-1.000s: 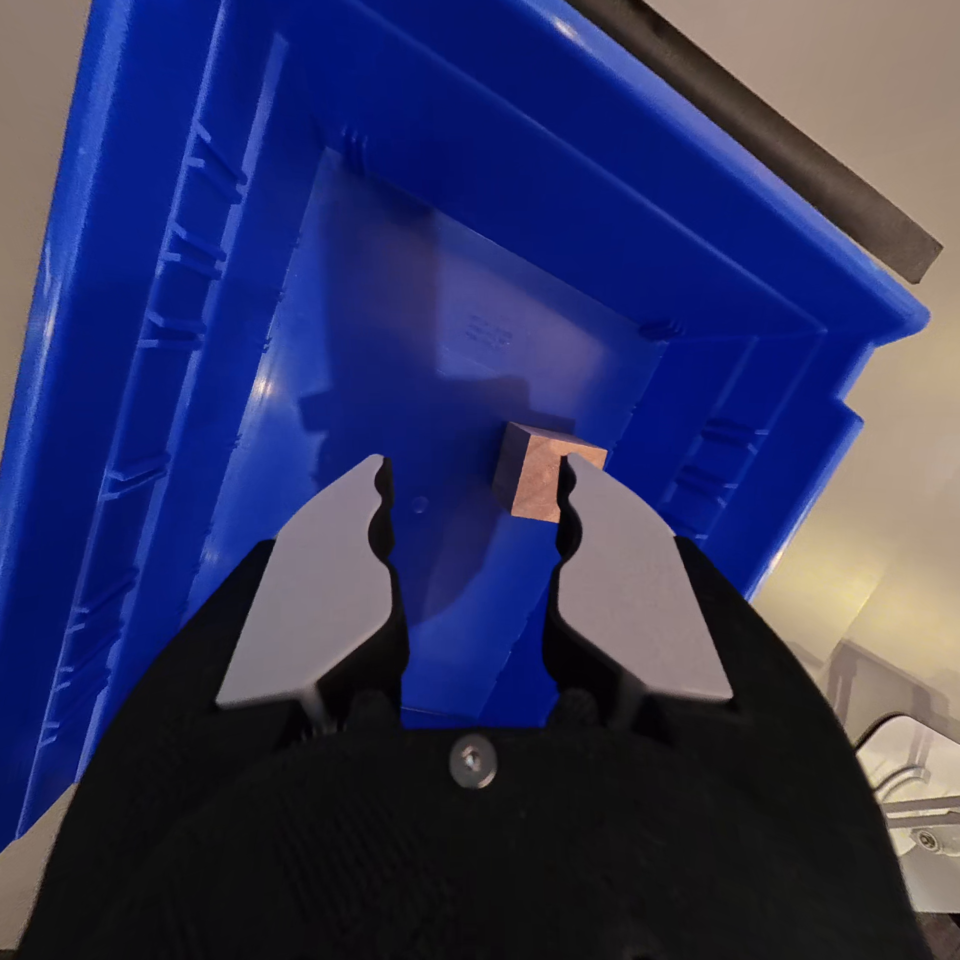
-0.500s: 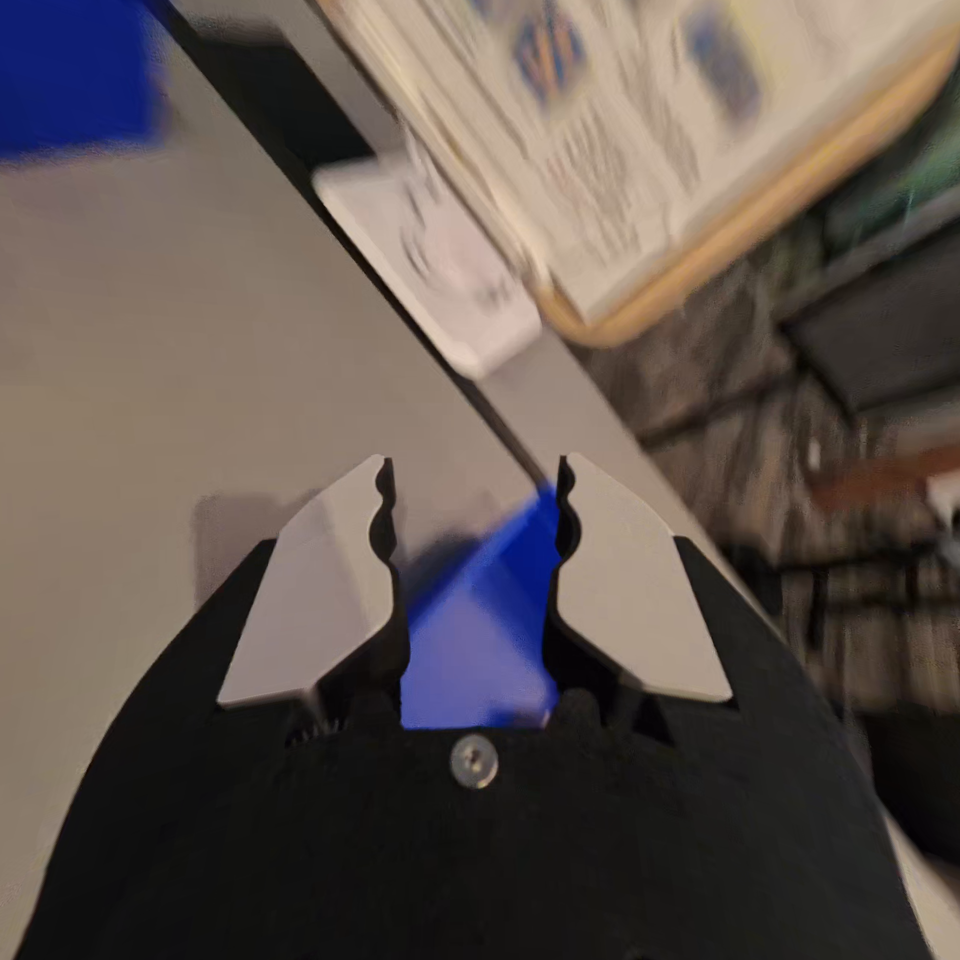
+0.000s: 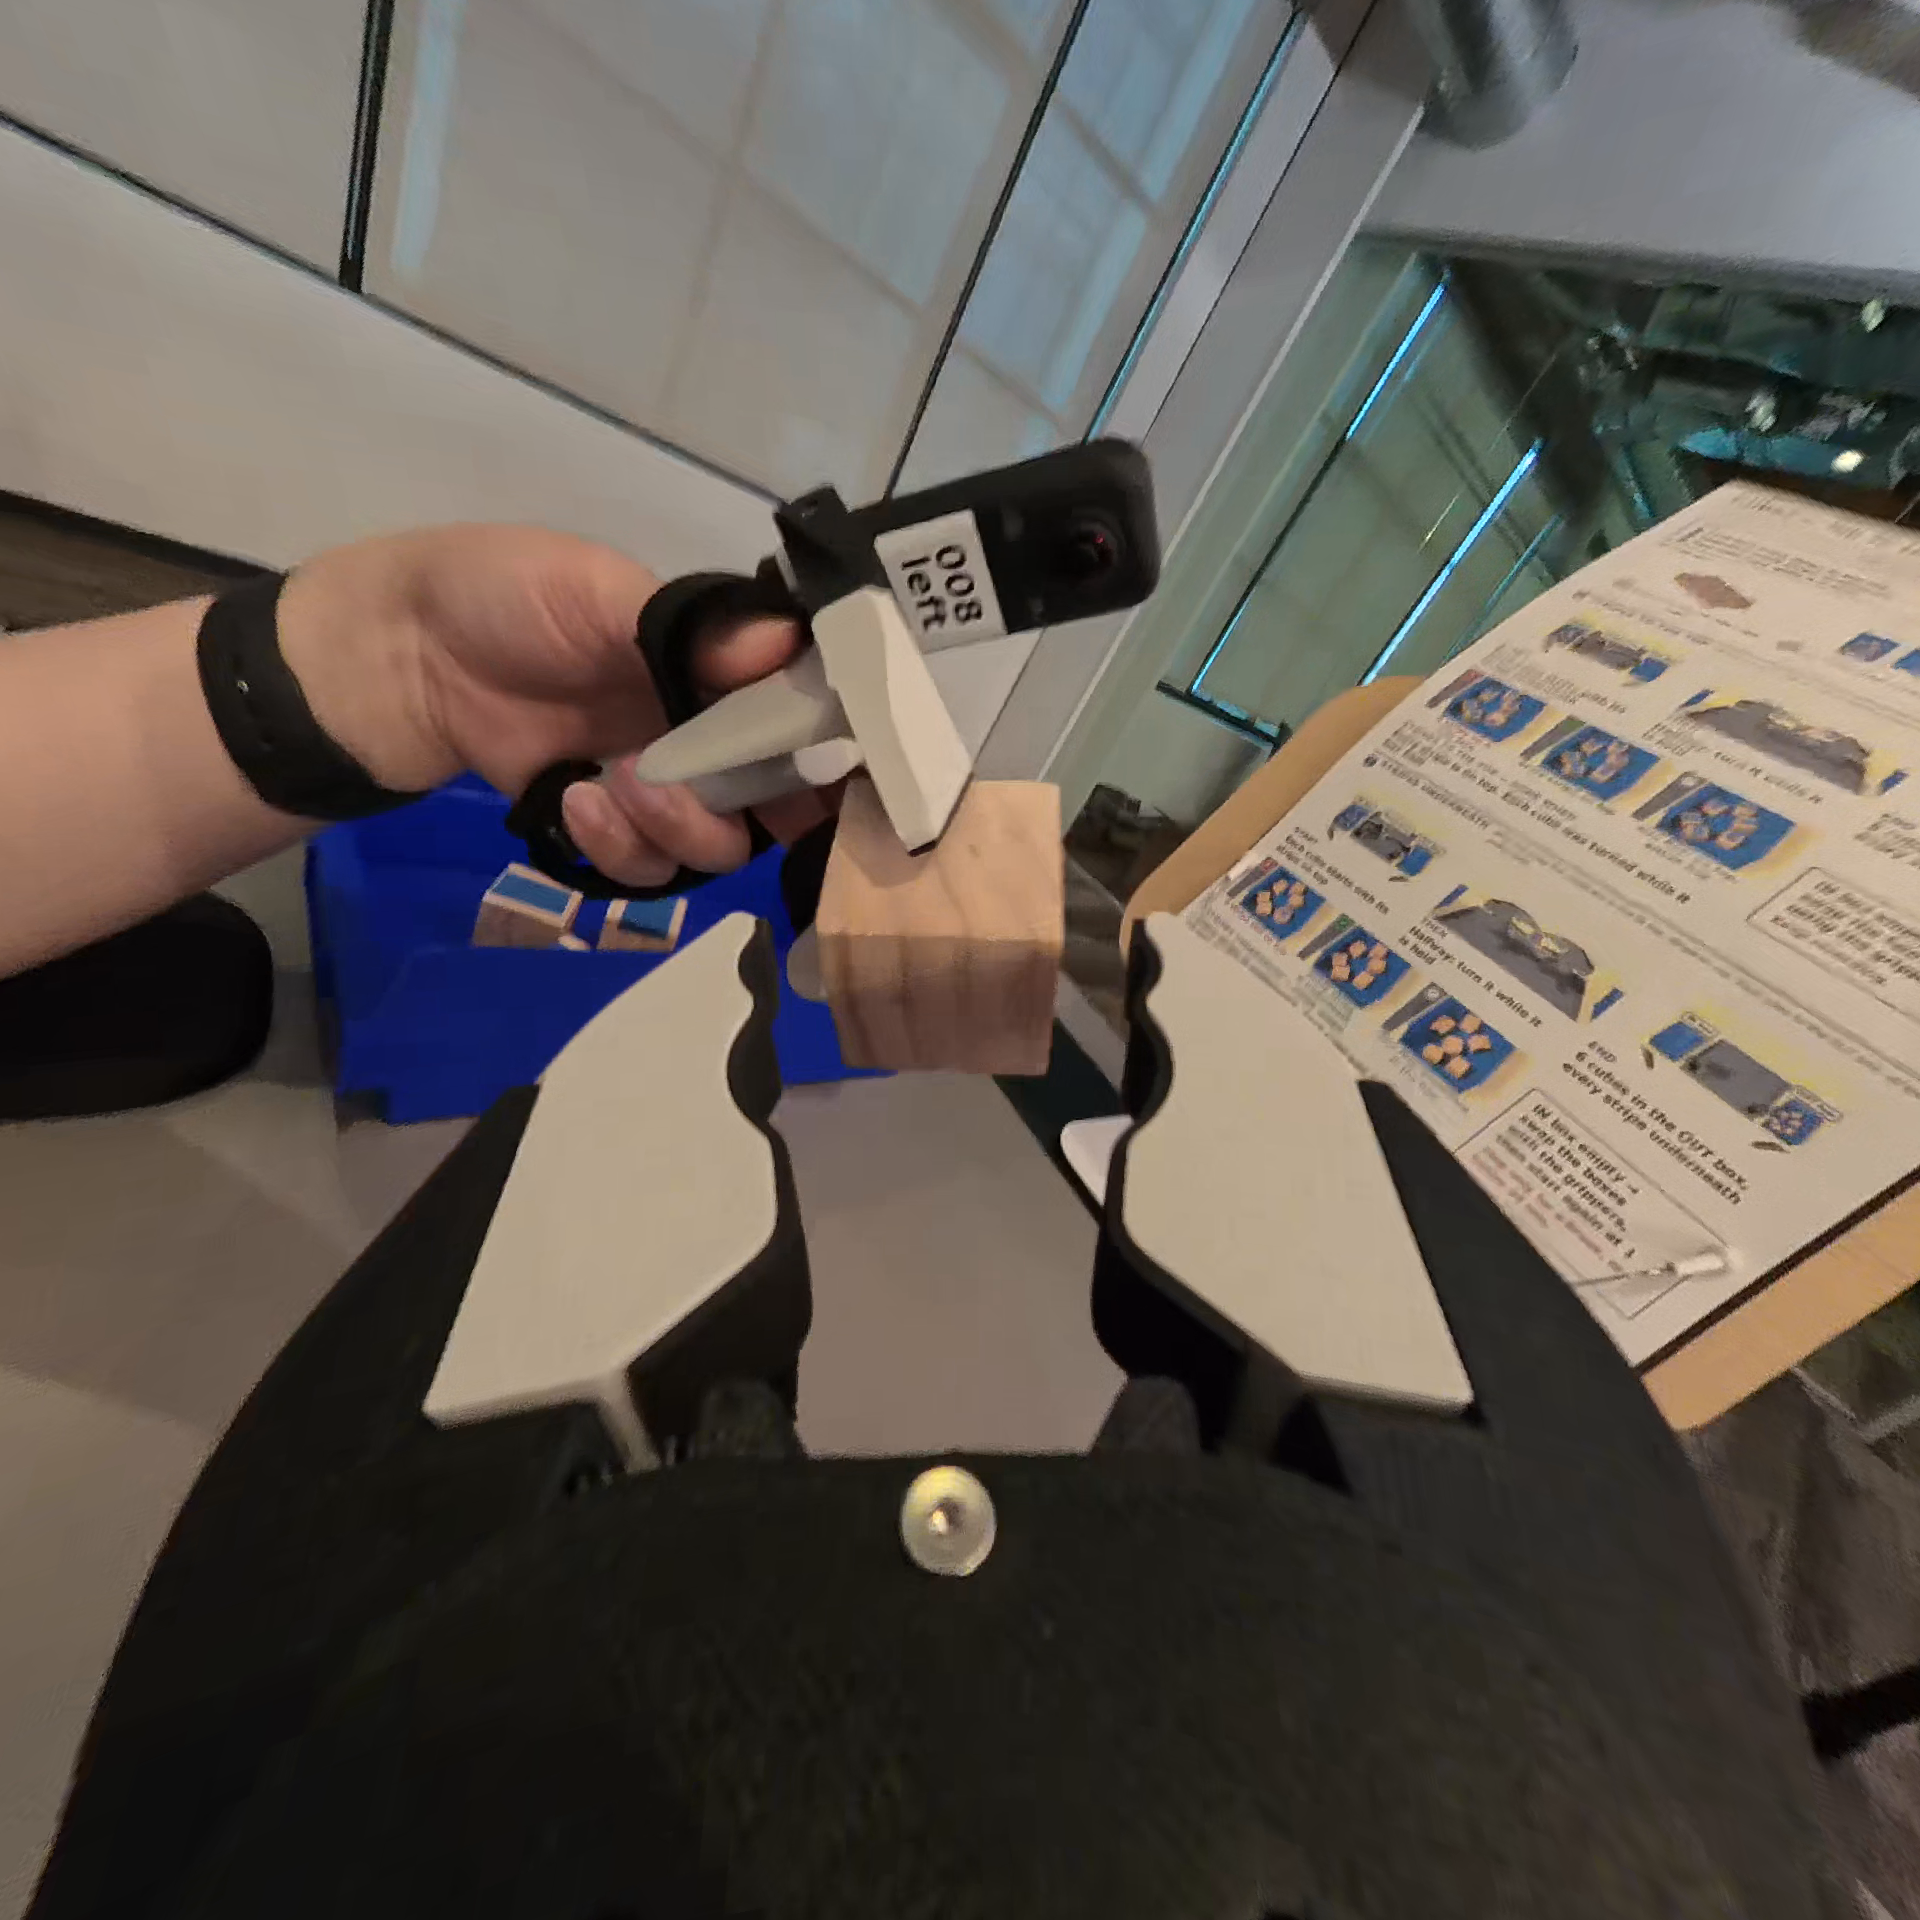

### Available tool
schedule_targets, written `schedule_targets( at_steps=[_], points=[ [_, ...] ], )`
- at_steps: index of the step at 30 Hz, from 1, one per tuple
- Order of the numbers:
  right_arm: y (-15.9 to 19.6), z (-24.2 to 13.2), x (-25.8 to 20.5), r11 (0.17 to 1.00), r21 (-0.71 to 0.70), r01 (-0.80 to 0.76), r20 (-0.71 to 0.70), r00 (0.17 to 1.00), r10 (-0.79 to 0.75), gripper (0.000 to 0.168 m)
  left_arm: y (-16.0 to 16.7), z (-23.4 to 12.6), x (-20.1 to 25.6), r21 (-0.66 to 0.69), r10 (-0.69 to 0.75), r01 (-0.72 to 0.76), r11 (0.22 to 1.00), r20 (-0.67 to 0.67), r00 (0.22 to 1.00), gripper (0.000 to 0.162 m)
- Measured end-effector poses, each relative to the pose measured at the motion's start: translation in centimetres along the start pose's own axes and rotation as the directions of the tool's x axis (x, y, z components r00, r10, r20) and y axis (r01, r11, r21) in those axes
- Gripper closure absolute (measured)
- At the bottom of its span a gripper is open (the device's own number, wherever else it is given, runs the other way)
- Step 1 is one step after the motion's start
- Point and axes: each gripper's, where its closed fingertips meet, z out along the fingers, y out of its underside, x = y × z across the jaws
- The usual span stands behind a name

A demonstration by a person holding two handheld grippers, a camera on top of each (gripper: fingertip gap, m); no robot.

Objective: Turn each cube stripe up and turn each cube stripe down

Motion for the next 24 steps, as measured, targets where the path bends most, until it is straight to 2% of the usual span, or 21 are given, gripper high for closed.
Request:
schedule_targets(
  at_steps=[3,9,12,14,16,19,22,24],
  points=[
    [1.2,0.4,-0.5,0.999,-0.041,0.007,0.028,1.0,-0.006,0.12,0.2,0.7,0.0,-0.008,-0.002,0.002,1.0,-0.014,1.0,0.111],
    [0.3,-0.6,-0.2,0.999,-0.04,-0.027,0.128,0.991,0.032,0.122,0.1,1.0,0.6,-0.017,0.054,-0.054,0.998,-0.017,0.998,0.106],
    [0.2,-2.5,2.8,0.987,-0.154,0.035,0.11,0.994,-0.018,0.122,-0.4,-0.1,0.5,-0.011,0.129,-0.128,0.992,0.079,0.989,0.103],
    [1.7,-5.2,6.2,0.944,-0.328,0.034,0.086,0.996,-0.006,0.122,-0.6,-1.3,0.6,-0.019,0.157,-0.156,0.988,0.144,0.977,0.102],
    [6.0,-9.5,9.0,0.812,-0.581,-0.051,0.056,0.993,0.102,0.122,-0.7,-2.4,1.0,-0.025,0.176,-0.174,0.984,0.198,0.964,0.106],
    [14.5,-15.9,13.5,0.5,-0.833,-0.237,-0.171,0.97,0.174,0.122,-0.4,-3.3,1.5,-0.047,0.187,-0.181,0.982,0.263,0.946,0.109],
    [21.6,-18.8,13.6,0.188,-0.863,-0.469,-0.385,0.851,0.356,0.121,0.2,-3.8,1.1,-0.087,0.19,-0.171,0.982,0.328,0.926,0.11],
    [25.0,-19.6,12.4,0.01,-0.851,-0.525,-0.471,0.773,0.424,0.121,0.1,-3.8,1.1,-0.081,0.194,-0.177,0.981,0.334,0.922,0.111]
  ],
)
